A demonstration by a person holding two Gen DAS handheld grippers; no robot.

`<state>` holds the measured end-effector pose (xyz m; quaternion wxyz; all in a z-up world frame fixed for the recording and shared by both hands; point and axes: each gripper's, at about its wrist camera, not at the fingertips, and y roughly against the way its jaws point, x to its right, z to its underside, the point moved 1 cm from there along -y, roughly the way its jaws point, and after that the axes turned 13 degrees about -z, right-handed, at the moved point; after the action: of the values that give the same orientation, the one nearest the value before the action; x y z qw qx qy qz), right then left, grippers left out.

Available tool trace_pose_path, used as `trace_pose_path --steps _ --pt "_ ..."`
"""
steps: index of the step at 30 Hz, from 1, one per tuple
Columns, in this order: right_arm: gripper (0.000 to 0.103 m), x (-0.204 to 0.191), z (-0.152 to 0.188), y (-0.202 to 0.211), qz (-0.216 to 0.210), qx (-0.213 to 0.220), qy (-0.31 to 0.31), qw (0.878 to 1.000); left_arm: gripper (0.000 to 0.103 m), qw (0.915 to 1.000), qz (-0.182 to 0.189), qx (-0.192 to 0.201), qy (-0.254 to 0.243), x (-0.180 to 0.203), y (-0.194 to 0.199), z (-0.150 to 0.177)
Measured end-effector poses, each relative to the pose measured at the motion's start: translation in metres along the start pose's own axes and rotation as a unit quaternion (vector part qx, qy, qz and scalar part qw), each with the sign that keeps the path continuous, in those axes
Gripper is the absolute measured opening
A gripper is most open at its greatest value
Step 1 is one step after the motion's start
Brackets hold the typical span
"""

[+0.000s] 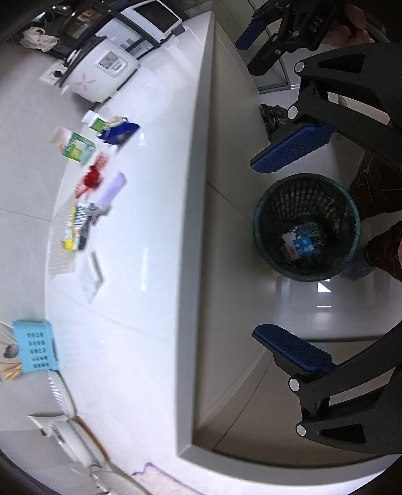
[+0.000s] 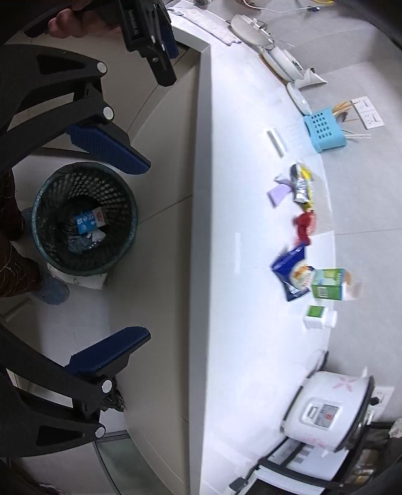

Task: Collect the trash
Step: 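Raise both tools back toward the counter, then grasp the clear plastic bag with the left tool while the right tool grasps the white pill bottle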

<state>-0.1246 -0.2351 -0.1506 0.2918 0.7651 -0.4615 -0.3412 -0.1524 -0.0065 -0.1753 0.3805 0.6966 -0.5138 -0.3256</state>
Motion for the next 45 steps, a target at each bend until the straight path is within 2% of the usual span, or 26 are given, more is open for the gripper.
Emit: trace_pose_path --steps 6,23,33,45 --pt "0.095 -0.004 -0.017 0.027 0.008 0.026 0.004 1.0 0.096 0.9997 0.004 0.024 -0.002 -0.001 0.027 -0.022" --pt "0.095 -0.015 -0.082 0.089 0.023 0.102 0.014 0.994 0.096 0.9983 0.008 0.058 -0.004 -0.014 0.077 -0.069" --pt "0.095 0.011 -0.117 0.087 0.034 0.101 0.009 0.994 0.096 0.9986 -0.006 0.052 -0.002 -0.006 0.064 -0.112" --pt "0.095 0.057 -0.188 0.048 0.026 0.091 0.019 0.995 0.096 0.9989 -0.03 0.033 0.016 0.012 0.021 -0.173"
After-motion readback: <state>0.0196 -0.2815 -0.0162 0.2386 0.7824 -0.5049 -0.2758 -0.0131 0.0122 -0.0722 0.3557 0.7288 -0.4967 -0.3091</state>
